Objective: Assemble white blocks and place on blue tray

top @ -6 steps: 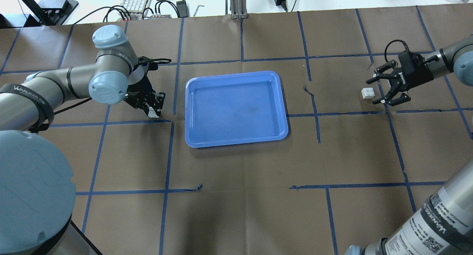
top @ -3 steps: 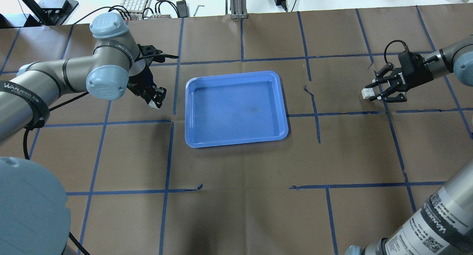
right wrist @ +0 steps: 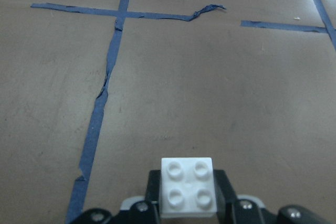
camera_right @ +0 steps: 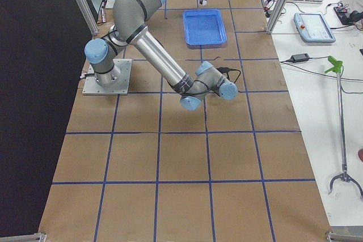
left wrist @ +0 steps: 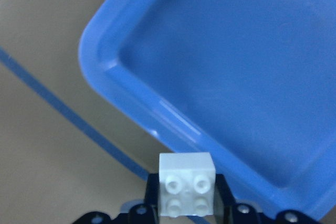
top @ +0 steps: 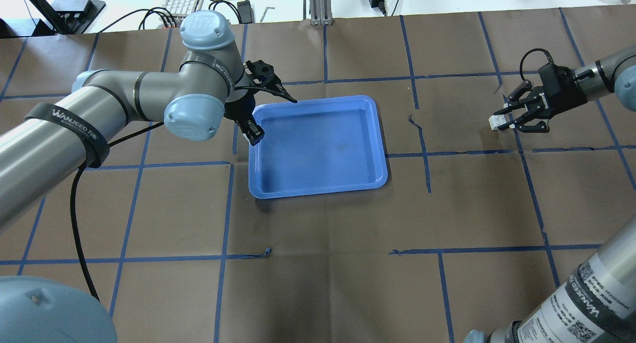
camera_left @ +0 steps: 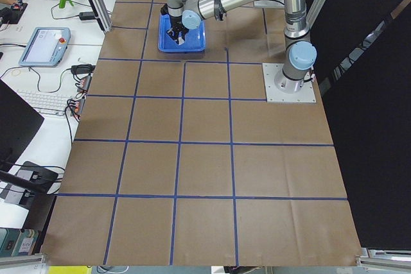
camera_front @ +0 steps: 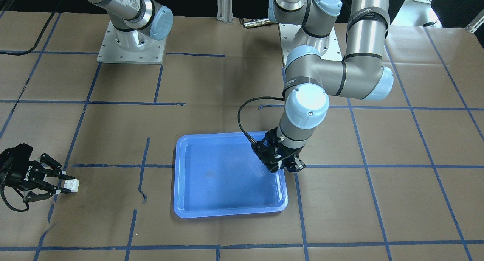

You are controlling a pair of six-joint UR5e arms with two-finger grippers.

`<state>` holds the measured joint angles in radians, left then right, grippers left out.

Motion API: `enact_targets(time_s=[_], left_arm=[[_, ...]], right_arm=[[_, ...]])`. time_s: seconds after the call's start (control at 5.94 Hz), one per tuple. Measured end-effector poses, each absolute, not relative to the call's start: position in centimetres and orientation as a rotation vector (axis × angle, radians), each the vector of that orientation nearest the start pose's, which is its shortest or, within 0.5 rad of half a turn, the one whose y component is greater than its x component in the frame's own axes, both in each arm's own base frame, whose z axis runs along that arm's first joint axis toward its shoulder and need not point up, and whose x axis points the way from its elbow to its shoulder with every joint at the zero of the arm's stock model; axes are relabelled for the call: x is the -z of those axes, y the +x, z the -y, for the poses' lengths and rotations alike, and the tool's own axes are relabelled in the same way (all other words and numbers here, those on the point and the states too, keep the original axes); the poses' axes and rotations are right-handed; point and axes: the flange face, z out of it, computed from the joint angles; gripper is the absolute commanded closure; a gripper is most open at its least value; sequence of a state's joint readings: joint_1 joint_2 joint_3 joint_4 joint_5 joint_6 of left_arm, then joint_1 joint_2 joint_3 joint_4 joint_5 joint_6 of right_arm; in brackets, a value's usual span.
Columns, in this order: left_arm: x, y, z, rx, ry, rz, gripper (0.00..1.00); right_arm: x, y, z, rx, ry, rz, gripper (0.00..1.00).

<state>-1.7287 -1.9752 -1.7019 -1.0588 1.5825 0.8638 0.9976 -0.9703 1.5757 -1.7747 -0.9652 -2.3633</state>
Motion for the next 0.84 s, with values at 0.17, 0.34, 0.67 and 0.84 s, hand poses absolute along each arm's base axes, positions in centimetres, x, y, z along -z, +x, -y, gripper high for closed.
enact_targets(time_s=[0.17, 0.34, 0.67, 0.84], left_arm=[[-24.3, -24.9, 56.8, -0.024, 1.765, -2.593, 0.94], [-23.7, -27.0, 56.2, -0.012, 2.001, -2.412, 0.94], [-22.6, -30.1, 55.4, 0.007, 2.195, -2.227, 0.94], [-21.7, -30.4, 55.4, 0.002, 2.208, -2.217, 0.94]], right_arm=[[-21.4, -17.0, 62.2, 0.77, -1.932, -1.759, 0.71], [-24.6, -15.6, 61.6, 0.772, -1.931, -1.757, 0.71], [-26.5, -10.6, 61.4, 0.761, -1.928, -1.7, 0.71], [-26.5, -7.7, 61.1, 0.759, -1.907, -1.679, 0.71]])
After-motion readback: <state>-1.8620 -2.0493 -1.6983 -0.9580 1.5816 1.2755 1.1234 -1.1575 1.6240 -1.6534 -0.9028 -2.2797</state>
